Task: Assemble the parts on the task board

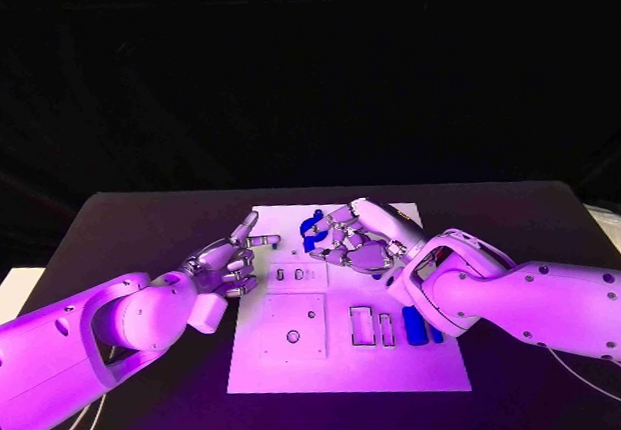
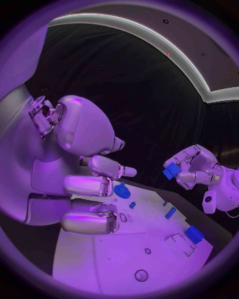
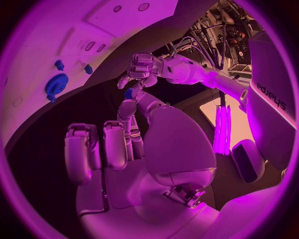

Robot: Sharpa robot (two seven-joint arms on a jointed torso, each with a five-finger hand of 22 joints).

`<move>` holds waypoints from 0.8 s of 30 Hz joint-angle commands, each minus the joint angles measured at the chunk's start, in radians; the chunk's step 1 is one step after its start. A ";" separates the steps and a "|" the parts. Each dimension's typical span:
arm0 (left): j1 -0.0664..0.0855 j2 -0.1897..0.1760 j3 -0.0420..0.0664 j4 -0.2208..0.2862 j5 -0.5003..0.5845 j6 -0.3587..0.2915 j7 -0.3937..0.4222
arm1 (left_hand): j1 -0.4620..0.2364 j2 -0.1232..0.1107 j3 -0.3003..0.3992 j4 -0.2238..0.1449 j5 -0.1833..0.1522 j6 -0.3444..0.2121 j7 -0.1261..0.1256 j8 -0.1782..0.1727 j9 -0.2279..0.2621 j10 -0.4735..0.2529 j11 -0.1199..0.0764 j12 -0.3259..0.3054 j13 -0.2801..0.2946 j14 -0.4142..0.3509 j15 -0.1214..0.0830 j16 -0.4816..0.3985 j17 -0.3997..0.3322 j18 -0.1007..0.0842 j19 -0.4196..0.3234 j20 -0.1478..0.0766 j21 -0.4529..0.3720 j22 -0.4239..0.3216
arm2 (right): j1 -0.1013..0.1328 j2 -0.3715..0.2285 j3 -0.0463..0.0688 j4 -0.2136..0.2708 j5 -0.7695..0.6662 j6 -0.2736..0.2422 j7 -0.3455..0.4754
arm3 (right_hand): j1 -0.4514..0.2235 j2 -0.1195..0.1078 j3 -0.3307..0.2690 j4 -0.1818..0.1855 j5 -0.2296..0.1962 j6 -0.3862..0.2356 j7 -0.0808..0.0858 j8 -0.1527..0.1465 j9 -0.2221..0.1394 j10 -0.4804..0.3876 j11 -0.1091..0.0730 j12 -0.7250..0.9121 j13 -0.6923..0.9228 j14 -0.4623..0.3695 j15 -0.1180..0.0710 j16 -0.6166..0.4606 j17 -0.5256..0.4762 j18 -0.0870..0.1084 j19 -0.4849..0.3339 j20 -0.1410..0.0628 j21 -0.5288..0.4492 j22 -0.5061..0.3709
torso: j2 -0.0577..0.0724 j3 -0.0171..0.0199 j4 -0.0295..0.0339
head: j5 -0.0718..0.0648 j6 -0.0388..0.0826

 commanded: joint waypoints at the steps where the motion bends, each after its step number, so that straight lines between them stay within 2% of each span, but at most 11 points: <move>1: 0.008 -0.013 0.005 0.007 -0.011 -0.012 0.045 | 0.011 -0.002 0.000 -0.007 0.003 -0.005 0.001 -0.006 0.002 -0.006 0.004 -0.006 -0.003 0.105 0.005 0.002 0.263 -0.015 0.055 0.008 -0.007 0.159 | -0.001 0.009 0.000 -0.017 -0.036 0.058 -0.054 | -0.008 0.006 0.000 0.007 0.004 0.007 -0.001 0.004 0.001 -0.006 0.003 -0.005 -0.001 0.056 -0.004 -0.007 0.022 -0.013 0.000 0.004 0.000 0.101 | -0.001 -0.0011 0.0019 | -0.001 -0.003; 4: 0.018 -0.030 0.008 0.019 -0.015 -0.019 0.053 | 0.015 -0.004 0.000 -0.010 0.003 -0.006 0.002 -0.006 0.002 -0.008 0.005 -0.008 -0.006 0.105 0.006 0.002 0.263 -0.013 0.052 0.009 -0.010 0.153 | -0.001 0.019 0.000 -0.033 -0.057 0.077 -0.079 | -0.008 0.006 0.000 0.007 0.004 0.007 -0.001 0.004 0.001 -0.007 0.003 -0.006 -0.002 0.056 -0.003 -0.009 0.021 -0.013 0.000 0.004 -0.001 0.100 | -0.001 -0.0007 0.0036 | 0.001 -0.005; 7: 0.028 -0.047 0.010 0.033 -0.018 -0.026 0.061 | 0.018 -0.006 -0.001 -0.013 0.003 -0.006 0.002 -0.006 0.003 -0.011 0.005 -0.012 -0.010 0.105 0.006 0.002 0.263 -0.012 0.049 0.010 -0.013 0.148 | -0.001 0.033 -0.001 -0.054 -0.075 0.094 -0.101 | -0.008 0.006 0.000 0.007 0.004 0.007 -0.001 0.004 0.001 -0.007 0.003 -0.006 -0.002 0.056 -0.003 -0.009 0.021 -0.013 0.000 0.004 -0.001 0.100 | 0.000 0.0008 0.0017 | 0.004 -0.006; 13: 0.046 -0.068 0.012 0.058 -0.020 -0.033 0.075 | 0.024 -0.009 -0.002 -0.019 0.004 -0.006 0.003 -0.007 0.005 -0.015 0.006 -0.017 -0.015 0.105 0.007 0.002 0.263 -0.011 0.046 0.011 -0.016 0.141 | -0.003 0.068 -0.004 -0.105 -0.102 0.125 -0.135 | -0.010 0.007 -0.001 0.008 0.001 0.008 -0.001 0.004 0.001 -0.009 0.003 -0.010 -0.004 0.056 -0.003 -0.011 0.019 -0.013 -0.003 0.004 -0.003 0.098 | 0.000 0.0000 0.0028 | 0.009 -0.010; 18: 0.051 -0.070 0.012 0.069 -0.020 -0.034 0.079 | 0.025 -0.011 -0.002 -0.020 0.004 -0.006 0.003 -0.007 0.005 -0.018 0.006 -0.021 -0.020 0.105 0.007 0.002 0.263 -0.009 0.042 0.011 -0.019 0.135 | -0.010 0.093 -0.005 -0.142 -0.121 0.144 -0.155 | -0.011 0.007 -0.001 0.009 -0.001 0.007 -0.001 0.004 0.001 -0.008 0.003 -0.010 -0.003 0.055 -0.003 -0.011 0.018 -0.012 -0.003 0.004 -0.003 0.096 | 0.000 0.0001 -0.0001 | 0.010 -0.011; 24: 0.053 -0.069 0.012 0.081 -0.020 -0.033 0.084 | 0.026 -0.011 -0.003 -0.021 0.004 -0.007 0.003 -0.007 0.006 -0.020 0.006 -0.023 -0.023 0.105 0.008 0.002 0.263 -0.008 0.041 0.012 -0.021 0.132 | -0.014 0.119 -0.007 -0.179 -0.136 0.161 -0.174 | -0.014 0.007 -0.002 0.011 -0.003 0.007 -0.001 0.004 0.001 -0.008 0.003 -0.009 -0.002 0.055 -0.003 -0.012 0.018 -0.012 -0.004 0.004 -0.004 0.096 | 0.001 0.0007 0.0003 | 0.011 -0.014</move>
